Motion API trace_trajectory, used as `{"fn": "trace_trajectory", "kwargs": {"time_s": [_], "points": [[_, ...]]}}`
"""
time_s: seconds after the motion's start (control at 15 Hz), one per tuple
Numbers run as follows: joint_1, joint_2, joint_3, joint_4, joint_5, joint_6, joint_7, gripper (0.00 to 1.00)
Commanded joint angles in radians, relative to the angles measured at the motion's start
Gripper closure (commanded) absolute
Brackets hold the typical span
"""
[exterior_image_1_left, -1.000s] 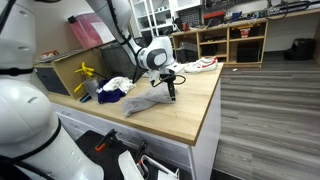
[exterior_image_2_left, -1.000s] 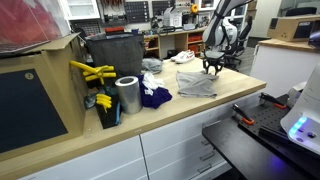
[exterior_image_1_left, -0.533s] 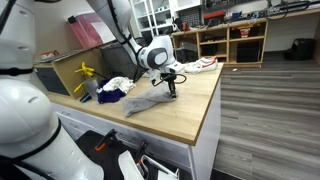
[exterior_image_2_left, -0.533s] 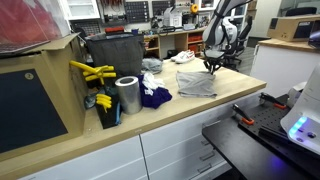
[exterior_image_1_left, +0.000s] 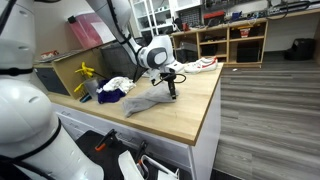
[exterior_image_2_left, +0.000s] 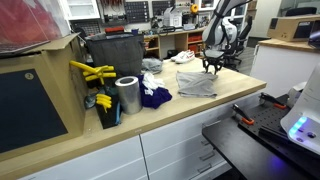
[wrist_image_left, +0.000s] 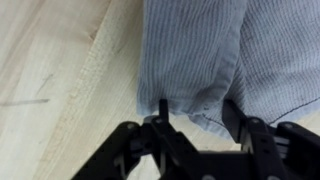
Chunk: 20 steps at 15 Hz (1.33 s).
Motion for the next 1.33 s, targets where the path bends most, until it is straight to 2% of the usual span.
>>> {"fn": "trace_trajectory", "kwargs": {"time_s": [0.0, 0.07, 0.2, 0.27, 0.53, 0.67, 1.13, 1.2, 1.27], "points": [[0.022, -0.029, -0.012, -0.001, 0.016, -0.031, 0.009, 0.17], [0.021, -0.029, -0.010, -0.002, 0.019, -0.031, 0.009, 0.43], [0.022, -0.029, -0.008, -0.001, 0.021, -0.031, 0.008, 0.48], [0.023, -0.028, -0.008, 0.001, 0.022, -0.032, 0.010, 0.54], [0.029, -0.028, -0.008, 0.008, 0.025, -0.038, 0.018, 0.86], [0.031, -0.031, -0.007, 0.012, 0.027, -0.044, 0.021, 0.99], [0.050, -0.119, -0.013, 0.001, -0.003, -0.046, 0.008, 0.97], [0.052, -0.132, -0.013, 0.000, -0.009, -0.046, 0.006, 0.75], [0.055, -0.140, -0.016, -0.003, -0.016, -0.042, 0.010, 0.98]]}}
